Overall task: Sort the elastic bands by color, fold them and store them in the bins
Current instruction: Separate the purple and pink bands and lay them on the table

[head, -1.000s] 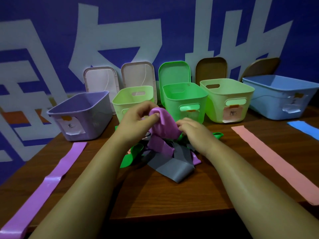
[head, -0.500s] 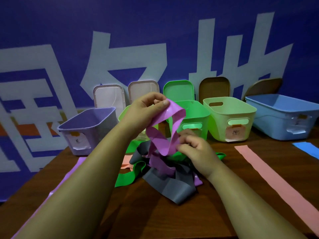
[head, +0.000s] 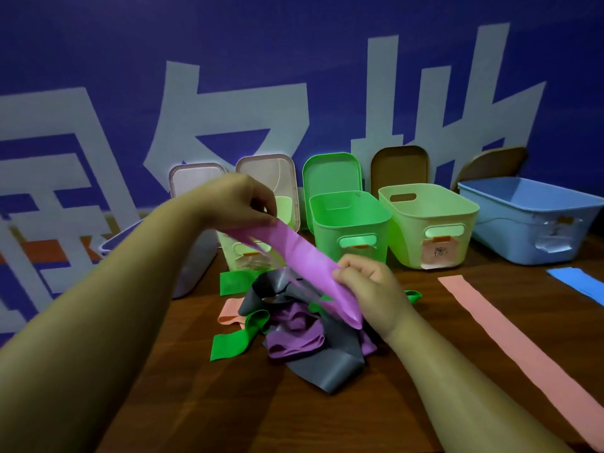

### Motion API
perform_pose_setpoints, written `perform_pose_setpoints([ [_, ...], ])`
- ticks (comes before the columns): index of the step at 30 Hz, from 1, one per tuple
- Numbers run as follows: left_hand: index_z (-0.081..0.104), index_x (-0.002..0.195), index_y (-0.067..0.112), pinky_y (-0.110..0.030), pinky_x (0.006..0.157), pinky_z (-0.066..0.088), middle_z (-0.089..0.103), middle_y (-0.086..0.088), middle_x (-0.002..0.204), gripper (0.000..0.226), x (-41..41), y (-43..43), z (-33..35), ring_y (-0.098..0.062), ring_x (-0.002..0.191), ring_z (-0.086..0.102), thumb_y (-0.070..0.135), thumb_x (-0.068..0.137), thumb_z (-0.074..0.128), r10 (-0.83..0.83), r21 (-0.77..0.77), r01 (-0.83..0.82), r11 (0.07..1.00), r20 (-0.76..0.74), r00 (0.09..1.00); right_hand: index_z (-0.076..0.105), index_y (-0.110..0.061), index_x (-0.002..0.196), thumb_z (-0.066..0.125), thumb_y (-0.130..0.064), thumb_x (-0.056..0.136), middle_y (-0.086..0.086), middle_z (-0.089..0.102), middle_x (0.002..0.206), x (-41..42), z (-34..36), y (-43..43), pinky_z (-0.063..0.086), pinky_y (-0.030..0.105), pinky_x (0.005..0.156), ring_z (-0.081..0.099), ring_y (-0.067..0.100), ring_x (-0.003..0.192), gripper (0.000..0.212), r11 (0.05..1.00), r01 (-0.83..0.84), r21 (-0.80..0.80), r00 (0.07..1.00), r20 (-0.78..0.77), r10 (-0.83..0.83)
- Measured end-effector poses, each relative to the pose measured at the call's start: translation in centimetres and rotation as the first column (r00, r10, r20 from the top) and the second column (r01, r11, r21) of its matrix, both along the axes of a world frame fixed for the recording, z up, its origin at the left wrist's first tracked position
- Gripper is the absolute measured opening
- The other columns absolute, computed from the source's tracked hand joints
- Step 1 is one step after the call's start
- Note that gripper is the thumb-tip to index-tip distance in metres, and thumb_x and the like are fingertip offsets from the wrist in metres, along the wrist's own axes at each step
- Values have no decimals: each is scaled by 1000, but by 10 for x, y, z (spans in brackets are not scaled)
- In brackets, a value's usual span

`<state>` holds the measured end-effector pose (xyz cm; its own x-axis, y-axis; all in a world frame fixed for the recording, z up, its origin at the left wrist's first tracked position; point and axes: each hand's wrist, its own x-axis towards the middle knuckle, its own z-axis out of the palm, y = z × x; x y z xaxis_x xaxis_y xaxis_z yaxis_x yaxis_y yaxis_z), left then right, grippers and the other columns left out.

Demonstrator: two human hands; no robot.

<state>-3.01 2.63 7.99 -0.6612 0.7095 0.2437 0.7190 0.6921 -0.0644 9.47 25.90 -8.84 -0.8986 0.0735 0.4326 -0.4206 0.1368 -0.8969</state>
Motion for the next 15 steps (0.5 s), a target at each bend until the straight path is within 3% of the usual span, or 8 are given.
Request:
perform_pose_setpoints([
  [4,76,100,40,-25,77,52,73,18,96,5,-4,-5,-3,-5,89,66,41,97,72,-9,10,9,1000,59,998,59,-8,75,63,-40,86,7,50,70,-3,-1,2,35,38,72,47,20,69,35,999,30,-30,999,35,-29],
  [7,78,98,35,-23,79,55,75,15,94,7,-1,-2,-13,-5,88,68,38,98,73,-64,79,44,996,259,964,53,-7,68,60,-32,86,9,45,72,-3,-1,1,31,39,76,43,21,73,31,996,-47,-72,998,48,50],
  [10,78,96,31,-18,69,53,75,8,91,9,6,2,-24,-4,79,66,33,101,70,-153,223,63,973,413,898,72,-18,63,52,-20,83,10,65,83,0,1,-2,39,39,82,57,25,85,28,968,-169,-188,982,49,181],
  [12,77,96,34,-23,72,56,74,10,91,10,7,6,-33,-6,83,67,37,101,69,-133,244,34,969,400,907,81,-21,70,51,-18,80,16,75,102,0,3,-2,45,39,84,63,27,96,32,949,-163,-269,981,59,185],
  [15,76,100,35,-39,85,58,71,12,96,12,8,17,-54,-12,92,66,45,99,69,-39,196,-18,980,280,959,86,-11,91,53,-20,78,22,75,104,-2,1,0,49,37,80,66,28,96,36,916,-147,-373,976,94,195],
])
